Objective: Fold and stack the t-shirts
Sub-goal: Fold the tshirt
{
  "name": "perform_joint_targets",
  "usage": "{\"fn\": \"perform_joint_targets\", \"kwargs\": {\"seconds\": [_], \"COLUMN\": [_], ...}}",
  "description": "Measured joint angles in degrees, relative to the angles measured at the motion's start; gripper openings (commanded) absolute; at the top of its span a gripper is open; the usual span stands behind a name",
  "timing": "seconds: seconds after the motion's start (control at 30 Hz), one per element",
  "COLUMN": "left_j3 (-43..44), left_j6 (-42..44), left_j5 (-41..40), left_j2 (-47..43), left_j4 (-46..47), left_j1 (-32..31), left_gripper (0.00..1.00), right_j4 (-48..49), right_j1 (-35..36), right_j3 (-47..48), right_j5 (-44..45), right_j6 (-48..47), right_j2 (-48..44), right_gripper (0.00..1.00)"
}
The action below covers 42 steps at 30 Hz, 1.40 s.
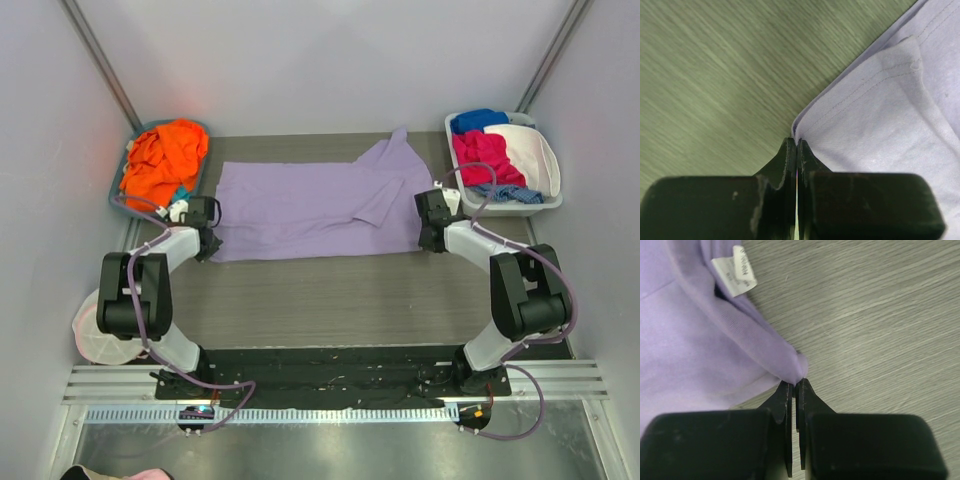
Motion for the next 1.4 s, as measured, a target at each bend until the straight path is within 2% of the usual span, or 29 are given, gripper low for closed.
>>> {"fn": "perform_joint_targets", "kwargs": {"seconds": [0.43, 0.67, 0.83, 1.07, 1.4], "left_j3": [-0.55, -1.46, -2.56, -4.44, -7.80], "left_j6": [0.07, 0.09, 0.07, -1.03, -2.80], "left_j5": [-0.90, -0.42, -0.42, -0.92, -2.64], "left_j2": [-7.58, -8.68, -9.40, -11.28, -14.21], "left_j4": [-5.29, -6.64, -7.56, -9.38, -11.61], "left_j1": [0.92, 1.79, 2.05, 2.21, 2.36], "left_gripper": [0.00, 0.00, 0.00, 0.00, 0.00], "right_j4": [-4.57, -6.88, -8.33, -10.49, -15.13], "right_j1": [-5.92, -6.36, -6.36, -6.36, -6.51], "right_j3": [-0.02, -0.02, -0.92, -5.20, -6.56], "right_j5": [5.49, 5.81, 5.42, 4.13, -0.68], "right_j6": [2.84, 3.43, 4.42, 6.64, 9.99], "right_j2": [-5.68, -6.01, -6.56, -13.05, -20.83], "right_gripper": [0.01, 0.01, 0.01, 0.01, 0.01]}}
